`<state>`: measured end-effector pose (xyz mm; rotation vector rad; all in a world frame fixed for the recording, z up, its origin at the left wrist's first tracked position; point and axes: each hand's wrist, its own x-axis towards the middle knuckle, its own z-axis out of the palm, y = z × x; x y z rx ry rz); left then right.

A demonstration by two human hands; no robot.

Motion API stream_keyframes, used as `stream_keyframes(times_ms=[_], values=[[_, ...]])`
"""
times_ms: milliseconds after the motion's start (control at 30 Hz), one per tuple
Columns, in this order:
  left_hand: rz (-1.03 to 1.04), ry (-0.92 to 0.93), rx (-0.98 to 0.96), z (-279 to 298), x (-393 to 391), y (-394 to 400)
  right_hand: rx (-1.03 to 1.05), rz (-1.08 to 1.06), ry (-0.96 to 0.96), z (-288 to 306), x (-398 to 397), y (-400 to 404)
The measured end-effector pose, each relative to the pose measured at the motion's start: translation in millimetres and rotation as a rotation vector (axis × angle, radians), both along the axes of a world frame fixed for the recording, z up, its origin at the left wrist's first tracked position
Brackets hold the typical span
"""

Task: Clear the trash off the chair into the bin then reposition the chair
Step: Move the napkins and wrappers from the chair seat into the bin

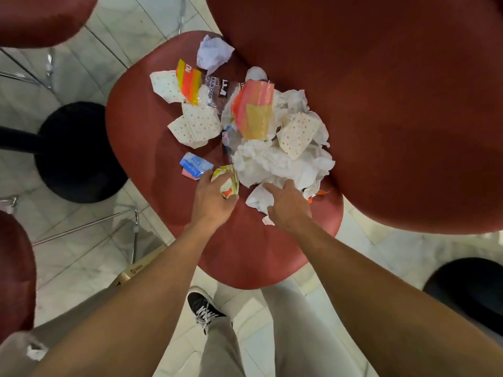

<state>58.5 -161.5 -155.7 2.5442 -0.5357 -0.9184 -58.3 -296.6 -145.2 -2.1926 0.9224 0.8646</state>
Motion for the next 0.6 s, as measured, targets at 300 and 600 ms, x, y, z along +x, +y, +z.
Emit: stream_keyframes(times_ms=[300, 600], values=[[0.062, 0.047, 0.07, -26, -6, 0, 0.0, -0.213, -0.083, -24, -15, 1], [0.104, -0.011, 0.019, 27, -23, 37, -0.027, -0.24, -0.208, 26, -12, 25]])
